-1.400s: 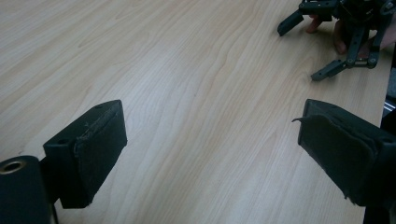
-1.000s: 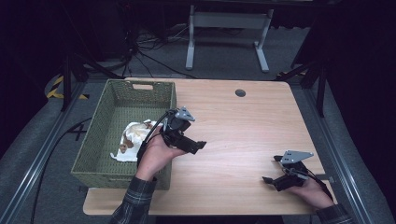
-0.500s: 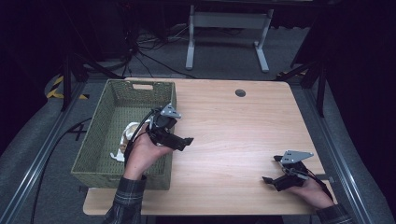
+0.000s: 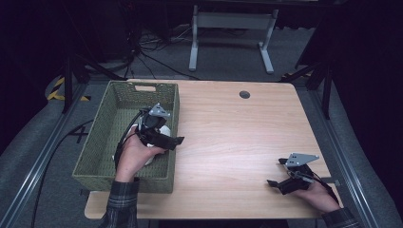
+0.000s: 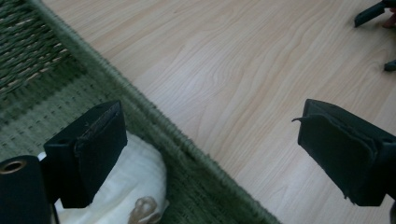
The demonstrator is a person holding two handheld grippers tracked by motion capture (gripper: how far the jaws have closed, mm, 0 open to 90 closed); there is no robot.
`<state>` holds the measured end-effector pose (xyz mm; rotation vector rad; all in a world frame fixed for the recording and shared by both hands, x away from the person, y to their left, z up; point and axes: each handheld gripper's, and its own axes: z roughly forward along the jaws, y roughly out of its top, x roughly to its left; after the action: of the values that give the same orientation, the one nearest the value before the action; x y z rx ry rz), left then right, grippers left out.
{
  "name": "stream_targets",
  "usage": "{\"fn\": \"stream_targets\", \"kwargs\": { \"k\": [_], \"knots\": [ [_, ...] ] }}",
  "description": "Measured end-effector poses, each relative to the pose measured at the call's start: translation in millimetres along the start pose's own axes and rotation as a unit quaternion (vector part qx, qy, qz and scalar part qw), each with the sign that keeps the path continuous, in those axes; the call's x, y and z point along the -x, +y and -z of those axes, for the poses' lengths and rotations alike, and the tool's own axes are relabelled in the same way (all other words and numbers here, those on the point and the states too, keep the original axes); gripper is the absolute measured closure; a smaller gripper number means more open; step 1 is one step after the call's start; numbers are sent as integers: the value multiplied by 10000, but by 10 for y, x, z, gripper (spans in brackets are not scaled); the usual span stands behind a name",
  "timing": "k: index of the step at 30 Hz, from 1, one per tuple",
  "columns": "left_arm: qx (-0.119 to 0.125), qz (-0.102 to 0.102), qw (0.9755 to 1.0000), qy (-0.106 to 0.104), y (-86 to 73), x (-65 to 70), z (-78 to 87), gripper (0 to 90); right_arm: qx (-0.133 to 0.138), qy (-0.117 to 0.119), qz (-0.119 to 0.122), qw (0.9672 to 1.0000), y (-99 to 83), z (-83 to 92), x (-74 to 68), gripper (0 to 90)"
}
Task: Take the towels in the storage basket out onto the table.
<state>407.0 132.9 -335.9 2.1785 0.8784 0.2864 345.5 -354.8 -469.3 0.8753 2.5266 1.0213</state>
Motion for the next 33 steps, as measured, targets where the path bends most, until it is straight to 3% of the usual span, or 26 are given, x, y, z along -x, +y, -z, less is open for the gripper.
{"fn": "stream_targets", "kwargs": {
  "k": [13, 15, 17, 24, 33],
  "knots": [
    [-67, 374, 9984, 411, -185, -233, 176, 85, 0, -1, 2, 10000, 0, 0, 0, 0],
    [-120, 326, 9983, 461, -209, -270, 194, 85, -2, 1, -1, 10000, 0, 0, 0, 0],
    [-141, 445, 9978, 480, -231, -279, 190, 85, -1, 0, -1, 10000, 0, 0, 0, 0],
    [-276, 506, 9967, 577, -322, -376, 139, 85, 2, -3, 6, 10000, 0, -1, 0, 0],
    [-636, 572, 9943, 642, -465, -511, 9, 85, 1, -3, 4, 10000, 0, -1, 0, 0]
  ]
}}
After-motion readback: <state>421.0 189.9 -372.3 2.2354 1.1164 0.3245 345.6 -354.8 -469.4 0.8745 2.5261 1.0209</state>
